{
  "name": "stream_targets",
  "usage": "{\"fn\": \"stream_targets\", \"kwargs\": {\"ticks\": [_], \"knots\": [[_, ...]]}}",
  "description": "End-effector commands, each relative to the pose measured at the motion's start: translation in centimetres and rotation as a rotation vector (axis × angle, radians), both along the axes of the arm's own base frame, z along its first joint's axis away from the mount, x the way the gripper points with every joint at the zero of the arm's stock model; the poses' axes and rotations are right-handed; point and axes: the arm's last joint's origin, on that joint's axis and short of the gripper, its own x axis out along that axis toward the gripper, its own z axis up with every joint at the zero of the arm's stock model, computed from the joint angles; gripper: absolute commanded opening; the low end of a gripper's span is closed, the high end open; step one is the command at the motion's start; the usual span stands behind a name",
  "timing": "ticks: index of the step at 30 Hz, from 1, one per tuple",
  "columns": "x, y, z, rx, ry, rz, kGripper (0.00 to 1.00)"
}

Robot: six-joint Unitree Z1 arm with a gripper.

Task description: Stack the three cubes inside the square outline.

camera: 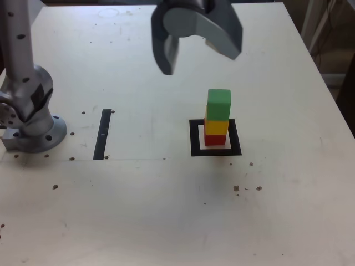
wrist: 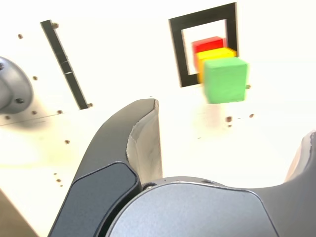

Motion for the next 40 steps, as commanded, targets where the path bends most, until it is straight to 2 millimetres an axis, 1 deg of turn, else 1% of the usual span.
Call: {"fn": "stream_targets", "kwargs": {"ticks": [1, 5, 7, 10, 15, 20, 24, 25, 26, 28, 29, 36, 40], "knots": [[-1.2, 0.7, 0.2, -0.005, 0.018, 0.017, 0.99], [-2.8, 1.7, -0.1, -0.005, 0.043, 0.036, 0.99], [-3.8, 2.3, -1.0, 0.010, 0.084, 0.034, 0.99], [-5.0, 2.8, -2.2, 0.024, 0.142, 0.036, 0.99], [-7.6, 3.6, -4.4, 0.041, 0.240, 0.050, 0.99], [-10.0, 4.1, -6.3, 0.035, 0.251, 0.062, 0.99], [-11.3, 4.2, -9.0, 0.013, 0.260, 0.070, 0.99], [-11.6, 4.2, -9.8, 0.007, 0.270, 0.072, 0.99], [-12.3, 4.2, -11.6, -0.006, 0.291, 0.077, 0.99], [-13.1, 4.3, -13.3, -0.019, 0.312, 0.080, 0.99], [-13.4, 4.3, -13.8, -0.024, 0.317, 0.080, 0.99], [-14.9, 4.4, -14.8, -0.026, 0.348, 0.077, 0.99], [-15.3, 4.5, -15.2, -0.028, 0.363, 0.062, 0.99]]}}
